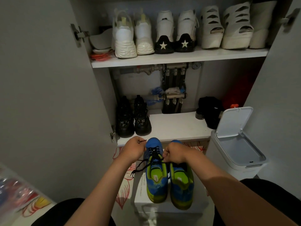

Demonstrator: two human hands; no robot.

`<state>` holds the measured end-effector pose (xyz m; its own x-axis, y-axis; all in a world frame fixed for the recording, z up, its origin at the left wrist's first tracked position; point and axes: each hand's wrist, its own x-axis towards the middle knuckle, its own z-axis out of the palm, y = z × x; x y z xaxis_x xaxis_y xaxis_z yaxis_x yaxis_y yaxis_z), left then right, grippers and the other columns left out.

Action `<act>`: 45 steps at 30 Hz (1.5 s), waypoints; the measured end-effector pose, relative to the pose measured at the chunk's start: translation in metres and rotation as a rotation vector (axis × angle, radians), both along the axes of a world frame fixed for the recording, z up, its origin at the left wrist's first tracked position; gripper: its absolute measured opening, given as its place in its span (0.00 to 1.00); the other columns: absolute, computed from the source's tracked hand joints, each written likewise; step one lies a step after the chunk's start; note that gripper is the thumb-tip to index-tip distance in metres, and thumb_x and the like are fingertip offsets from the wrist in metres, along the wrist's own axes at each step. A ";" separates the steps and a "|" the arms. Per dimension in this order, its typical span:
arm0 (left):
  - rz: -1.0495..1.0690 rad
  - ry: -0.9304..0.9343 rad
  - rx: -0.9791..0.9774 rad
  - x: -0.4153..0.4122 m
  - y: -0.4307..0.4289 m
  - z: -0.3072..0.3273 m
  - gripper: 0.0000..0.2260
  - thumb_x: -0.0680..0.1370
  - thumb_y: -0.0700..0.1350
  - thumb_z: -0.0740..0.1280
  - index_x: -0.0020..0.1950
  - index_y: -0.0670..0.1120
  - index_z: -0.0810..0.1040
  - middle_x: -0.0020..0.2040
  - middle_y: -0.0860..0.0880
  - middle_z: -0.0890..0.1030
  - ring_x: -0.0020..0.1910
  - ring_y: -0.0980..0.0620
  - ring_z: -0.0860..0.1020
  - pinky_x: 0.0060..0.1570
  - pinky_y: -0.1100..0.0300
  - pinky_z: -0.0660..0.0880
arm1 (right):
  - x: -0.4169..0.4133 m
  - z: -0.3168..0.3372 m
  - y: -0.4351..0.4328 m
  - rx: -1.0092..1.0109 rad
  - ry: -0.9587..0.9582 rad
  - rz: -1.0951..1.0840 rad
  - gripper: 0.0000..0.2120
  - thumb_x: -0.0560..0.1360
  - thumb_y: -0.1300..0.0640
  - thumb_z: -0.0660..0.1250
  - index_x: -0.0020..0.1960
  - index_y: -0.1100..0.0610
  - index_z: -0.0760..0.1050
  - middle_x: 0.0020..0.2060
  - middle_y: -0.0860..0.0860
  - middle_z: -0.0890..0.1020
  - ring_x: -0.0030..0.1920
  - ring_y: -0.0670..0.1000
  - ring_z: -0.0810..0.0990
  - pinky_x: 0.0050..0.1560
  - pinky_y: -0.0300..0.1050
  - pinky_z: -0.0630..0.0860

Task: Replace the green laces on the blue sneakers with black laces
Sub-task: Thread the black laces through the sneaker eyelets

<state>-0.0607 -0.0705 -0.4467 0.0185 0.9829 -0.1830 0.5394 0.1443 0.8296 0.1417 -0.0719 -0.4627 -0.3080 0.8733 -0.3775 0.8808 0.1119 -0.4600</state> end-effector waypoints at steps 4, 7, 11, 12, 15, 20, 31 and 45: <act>-0.106 0.215 -0.037 -0.007 -0.004 -0.003 0.05 0.79 0.44 0.62 0.52 0.50 0.68 0.46 0.45 0.79 0.38 0.51 0.74 0.37 0.57 0.70 | 0.000 0.002 0.000 0.045 0.136 -0.142 0.14 0.77 0.54 0.68 0.35 0.57 0.80 0.33 0.51 0.82 0.39 0.51 0.80 0.43 0.45 0.77; -0.145 0.370 0.050 -0.010 -0.005 -0.003 0.15 0.74 0.36 0.63 0.54 0.50 0.62 0.50 0.45 0.72 0.42 0.49 0.71 0.35 0.57 0.66 | -0.003 0.006 -0.002 -0.027 0.461 -0.307 0.15 0.81 0.53 0.64 0.40 0.60 0.80 0.33 0.54 0.82 0.27 0.50 0.75 0.30 0.42 0.73; -0.143 0.597 0.052 -0.006 -0.002 0.000 0.12 0.77 0.36 0.61 0.60 0.44 0.72 0.61 0.41 0.69 0.58 0.42 0.73 0.56 0.53 0.73 | -0.002 0.018 -0.005 -0.067 0.699 -0.410 0.15 0.83 0.52 0.59 0.42 0.59 0.75 0.31 0.51 0.78 0.20 0.47 0.66 0.23 0.38 0.63; -0.151 0.675 0.015 -0.006 -0.001 0.000 0.14 0.78 0.38 0.61 0.64 0.43 0.73 0.64 0.40 0.69 0.63 0.42 0.72 0.60 0.53 0.72 | -0.001 0.021 -0.004 -0.073 0.752 -0.418 0.16 0.84 0.51 0.59 0.43 0.59 0.75 0.30 0.51 0.78 0.20 0.47 0.66 0.23 0.38 0.62; -0.181 0.884 -0.052 0.000 0.001 0.003 0.17 0.79 0.42 0.61 0.67 0.44 0.73 0.68 0.41 0.69 0.69 0.42 0.65 0.67 0.52 0.68 | 0.003 0.029 -0.004 -0.087 0.914 -0.455 0.15 0.83 0.50 0.60 0.44 0.58 0.75 0.30 0.51 0.76 0.22 0.48 0.66 0.22 0.39 0.62; -0.165 0.856 0.115 0.033 -0.007 0.017 0.14 0.78 0.50 0.60 0.59 0.48 0.79 0.62 0.44 0.74 0.62 0.44 0.71 0.59 0.52 0.68 | 0.010 0.033 -0.006 -0.022 1.007 -0.473 0.14 0.83 0.51 0.61 0.45 0.58 0.77 0.32 0.51 0.76 0.24 0.47 0.68 0.22 0.38 0.62; 0.050 -0.838 -0.177 0.086 -0.003 0.035 0.09 0.82 0.42 0.59 0.52 0.43 0.79 0.46 0.45 0.83 0.44 0.50 0.81 0.49 0.58 0.75 | 0.025 0.043 -0.025 0.006 0.857 -0.410 0.15 0.83 0.51 0.61 0.43 0.58 0.77 0.30 0.53 0.78 0.25 0.46 0.70 0.25 0.37 0.64; 0.162 -0.439 0.048 0.091 0.007 0.034 0.14 0.81 0.38 0.54 0.52 0.45 0.79 0.35 0.50 0.72 0.27 0.55 0.67 0.28 0.61 0.64 | 0.062 0.010 -0.030 0.019 0.516 -0.507 0.07 0.78 0.54 0.68 0.47 0.56 0.82 0.34 0.56 0.80 0.28 0.49 0.76 0.22 0.33 0.64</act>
